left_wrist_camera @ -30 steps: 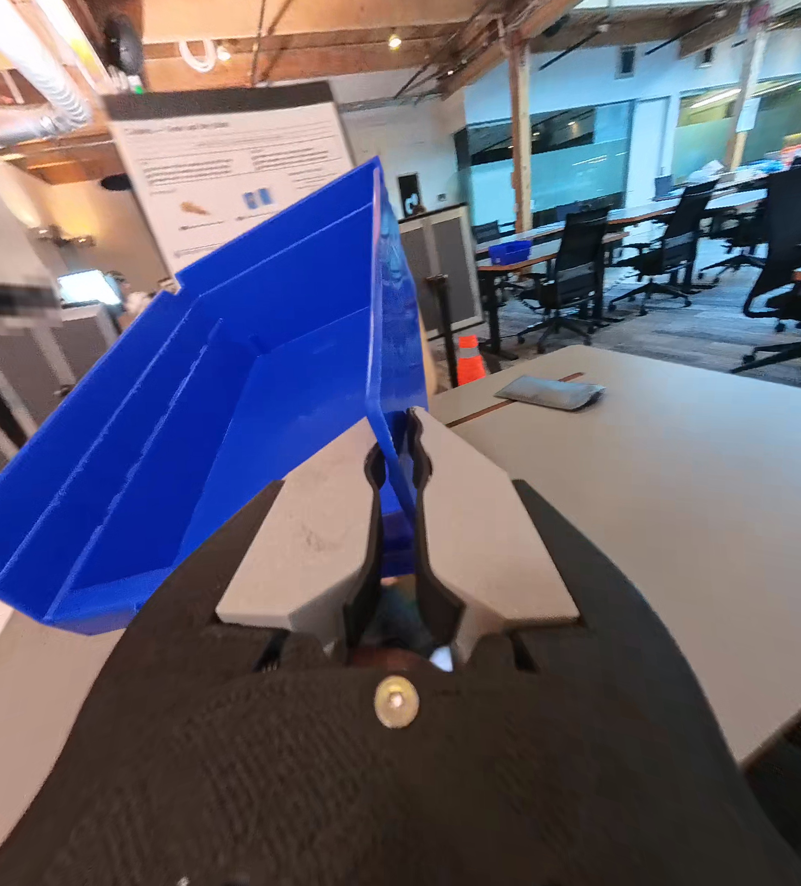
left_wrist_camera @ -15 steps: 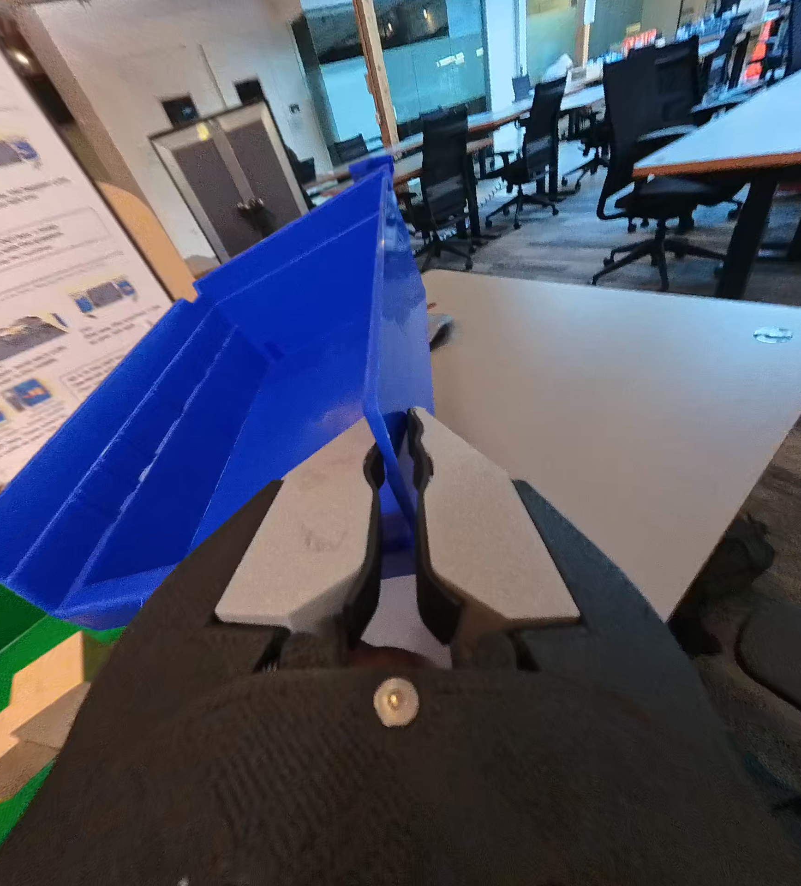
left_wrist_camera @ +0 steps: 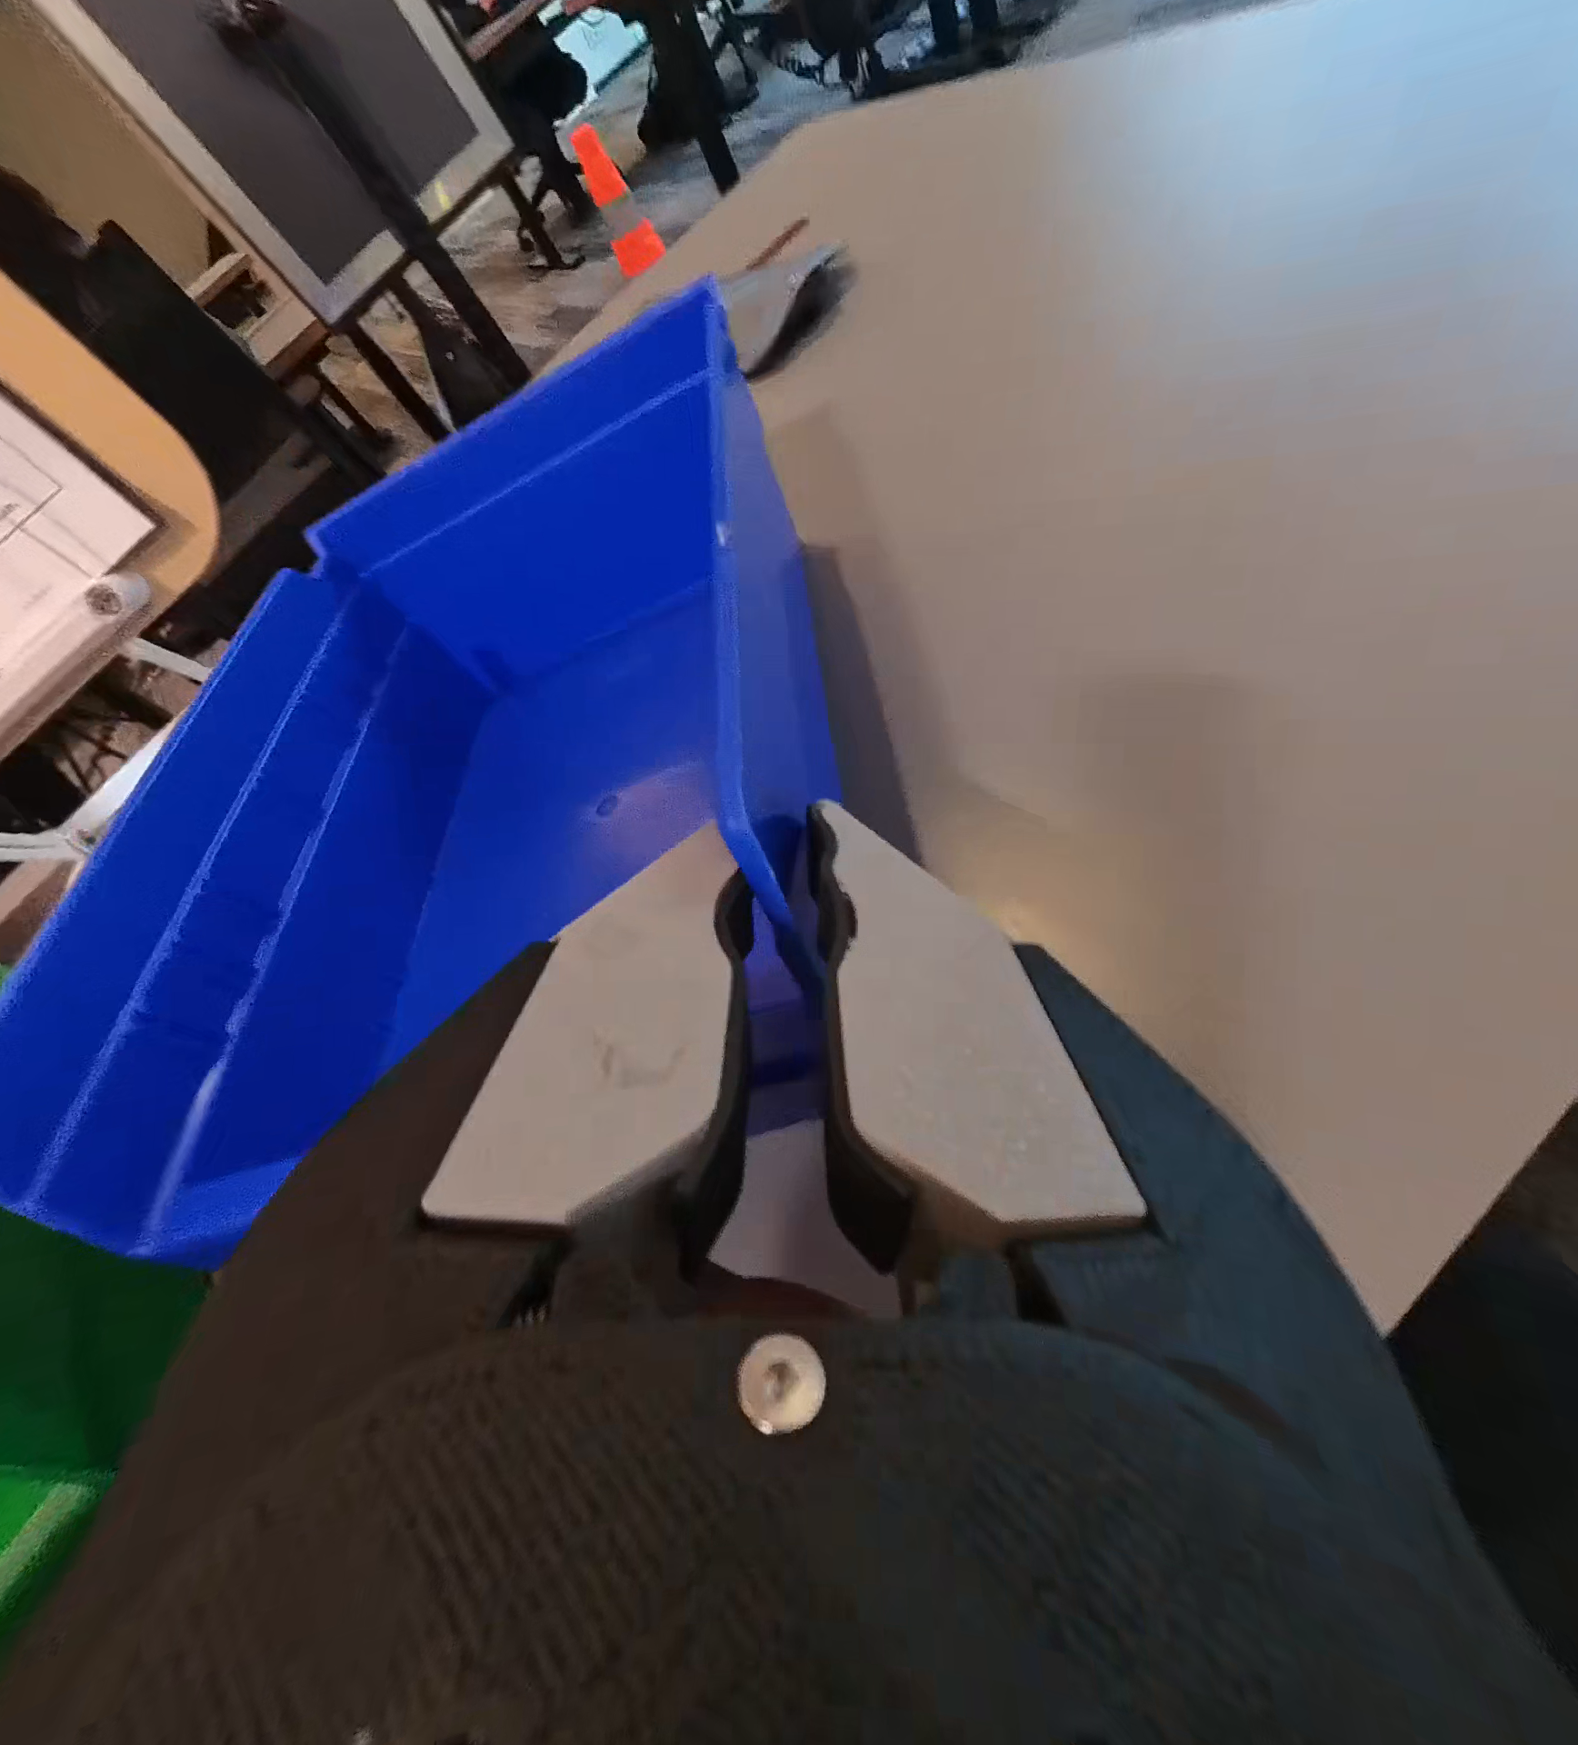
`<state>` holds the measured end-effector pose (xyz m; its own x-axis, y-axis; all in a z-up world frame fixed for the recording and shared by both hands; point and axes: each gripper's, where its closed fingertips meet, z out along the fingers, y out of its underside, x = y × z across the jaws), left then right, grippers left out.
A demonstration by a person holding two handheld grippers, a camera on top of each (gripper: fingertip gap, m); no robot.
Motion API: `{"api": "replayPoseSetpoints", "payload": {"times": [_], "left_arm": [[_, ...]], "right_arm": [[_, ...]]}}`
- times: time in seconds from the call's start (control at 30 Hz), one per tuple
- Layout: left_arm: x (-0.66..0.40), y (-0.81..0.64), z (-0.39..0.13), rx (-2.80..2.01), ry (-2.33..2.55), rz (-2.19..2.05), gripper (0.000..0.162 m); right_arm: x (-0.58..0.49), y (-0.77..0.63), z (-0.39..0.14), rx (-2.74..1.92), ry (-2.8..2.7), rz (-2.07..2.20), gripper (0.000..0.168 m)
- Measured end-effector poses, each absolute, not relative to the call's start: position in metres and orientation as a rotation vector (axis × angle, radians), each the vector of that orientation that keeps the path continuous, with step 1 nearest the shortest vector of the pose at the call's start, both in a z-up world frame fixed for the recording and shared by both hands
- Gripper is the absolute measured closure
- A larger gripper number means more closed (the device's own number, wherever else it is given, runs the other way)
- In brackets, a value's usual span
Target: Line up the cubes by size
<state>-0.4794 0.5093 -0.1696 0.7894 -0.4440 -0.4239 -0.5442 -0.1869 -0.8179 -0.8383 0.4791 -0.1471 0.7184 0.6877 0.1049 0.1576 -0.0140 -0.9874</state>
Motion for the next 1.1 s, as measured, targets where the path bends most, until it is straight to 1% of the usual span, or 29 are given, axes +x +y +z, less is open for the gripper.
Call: {"api": "replayPoseSetpoints", "payload": {"times": [0.03,0.07,0.13,0.2,0.27,0.37,0.4,0.5,0.57,0.6,0.63,0.73,0.83,0.9,0.97,1.0,1.03,1.07,1.1], "left_arm": [[-0.477,0.508,-0.17,-1.8,0.779,0.128,0.155],[-0.476,0.507,-0.165,-1.762,0.777,0.153,0.147],[-0.474,0.498,-0.144,-1.701,0.755,0.136,0.144],[-0.469,0.477,-0.12,-1.691,0.763,0.002,0.132],[-0.475,0.449,-0.088,-1.659,0.759,-0.183,0.125],[-0.517,0.408,-0.029,-1.545,0.703,-0.412,0.119],[-0.538,0.397,-0.013,-1.511,0.682,-0.45,0.117],[-0.608,0.382,0.01,-1.474,0.638,-0.442,0.111],[-0.652,0.387,-0.001,-1.523,0.669,-0.338,0.103],[-0.671,0.394,-0.015,-1.57,0.709,-0.269,0.095],[-0.69,0.403,-0.032,-1.629,0.744,-0.199,0.088],[-0.744,0.439,-0.093,-1.83,0.813,0.053,0.078],[-0.78,0.464,-0.153,-2.005,0.903,0.253,0.078],[-0.807,0.478,-0.179,-2.067,0.948,0.416,0.079],[-0.832,0.483,-0.197,-2.132,0.978,0.506,0.08],[-0.841,0.483,-0.202,-2.156,0.977,0.502,0.079],[-0.847,0.481,-0.204,-2.177,0.954,0.466,0.079],[-0.859,0.477,-0.208,-2.22,0.942,0.462,0.078],[-0.87,0.473,-0.211,-2.252,0.942,0.469,0.086]], "right_arm": [[-0.836,0.48,-0.148,-1.556,-0.716,0.474,0.128],[-0.833,0.482,-0.147,-1.553,-0.718,0.469,0.127],[-0.829,0.483,-0.143,-1.557,-0.729,0.477,0.126],[-0.822,0.484,-0.136,-1.572,-0.771,0.493,0.119],[-0.808,0.489,-0.131,-1.614,-0.821,0.498,0.118],[-0.777,0.494,-0.125,-1.682,-0.927,0.555,0.11],[-0.765,0.492,-0.124,-1.703,-0.985,0.588,0.111],[-0.72,0.493,-0.126,-1.802,-1.092,0.659,0.109],[-0.689,0.488,-0.126,-1.851,-1.173,0.694,0.101],[-0.674,0.482,-0.13,-1.89,-1.227,0.7,0.095],[-0.658,0.478,-0.135,-1.933,-1.282,0.674,0.091],[-0.613,0.484,-0.16,-2.031,-1.389,0.407,0.088],[-0.594,0.486,-0.181,-2.112,-1.435,0.27,0.092],[-0.581,0.483,-0.199,-2.172,-1.509,0.183,0.091],[-0.558,0.491,-0.211,-2.194,-1.552,0.027,0.092],[-0.548,0.495,-0.214,-2.192,-1.561,-0.023,0.101],[-0.536,0.498,-0.217,-2.21,-1.563,-0.058,0.104],[-0.523,0.5,-0.22,-2.238,-1.57,-0.093,0.104],[-0.509,0.502,-0.222,-2.259,-1.581,-0.127,0.098]]}}
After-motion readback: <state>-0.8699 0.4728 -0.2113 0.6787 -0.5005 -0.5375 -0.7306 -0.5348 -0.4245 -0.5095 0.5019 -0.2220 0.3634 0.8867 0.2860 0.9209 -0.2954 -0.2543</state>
